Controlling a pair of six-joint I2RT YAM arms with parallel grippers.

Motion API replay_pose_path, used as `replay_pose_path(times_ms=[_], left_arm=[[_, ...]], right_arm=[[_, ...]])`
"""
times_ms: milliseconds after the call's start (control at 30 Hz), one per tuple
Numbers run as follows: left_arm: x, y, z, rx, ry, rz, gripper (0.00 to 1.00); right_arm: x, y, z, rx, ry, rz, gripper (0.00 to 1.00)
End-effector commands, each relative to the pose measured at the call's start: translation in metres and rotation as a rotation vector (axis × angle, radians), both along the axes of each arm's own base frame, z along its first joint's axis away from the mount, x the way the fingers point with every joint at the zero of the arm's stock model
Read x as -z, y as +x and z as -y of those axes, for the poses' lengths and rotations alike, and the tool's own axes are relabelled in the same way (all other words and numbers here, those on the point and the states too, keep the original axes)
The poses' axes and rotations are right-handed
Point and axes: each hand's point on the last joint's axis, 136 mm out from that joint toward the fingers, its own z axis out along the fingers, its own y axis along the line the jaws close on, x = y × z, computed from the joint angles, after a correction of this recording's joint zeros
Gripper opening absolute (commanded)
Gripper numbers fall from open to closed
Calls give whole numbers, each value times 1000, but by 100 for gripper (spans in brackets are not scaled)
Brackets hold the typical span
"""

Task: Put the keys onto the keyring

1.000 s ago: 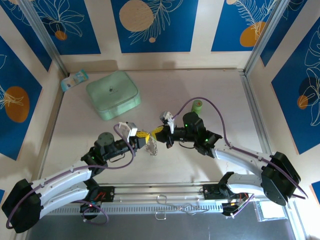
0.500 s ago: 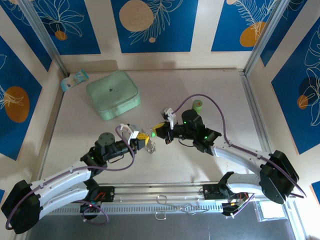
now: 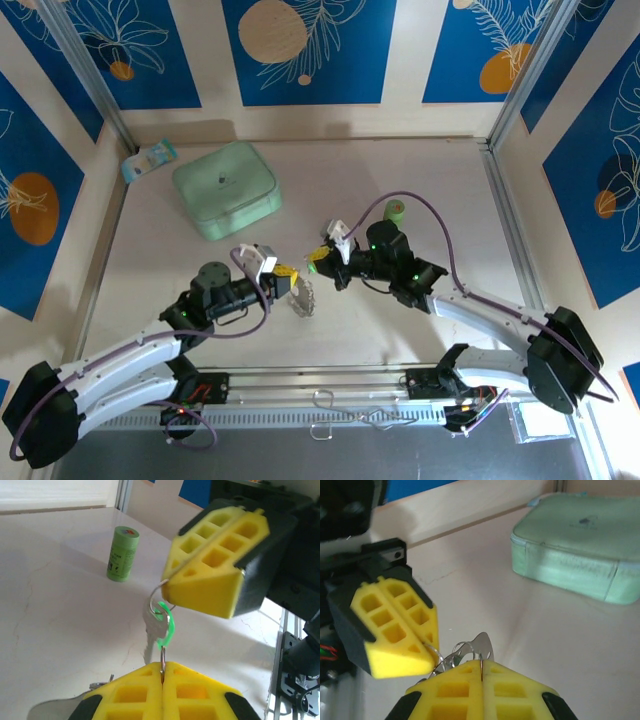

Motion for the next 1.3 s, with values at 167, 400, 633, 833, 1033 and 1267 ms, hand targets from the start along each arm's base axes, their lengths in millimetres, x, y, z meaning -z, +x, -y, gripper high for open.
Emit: replay_pose_path(times_ms=[167,400,633,833,1033,1267], left_arm=[[-12,7,0,-52,-37,-92,0],[-15,7,-1,-54,-48,-70,0],[-16,6,-2,-50,-54,-52,0],[-18,5,-1,-43,-59,-45,0],[-18,6,2,-36,-59,-56,0],[-19,8,3,-38,-61,-64,0]], right_arm=[[3,-2,0,-81,-115,254,0],[3,3,4,-64,-130,270,0],[2,4,7,-53,-133,270,0],[2,5,13,-66,-137,294,0],[0,1,8,-128,-154,360,0],[0,-2,-3,-162,-167,366,0]])
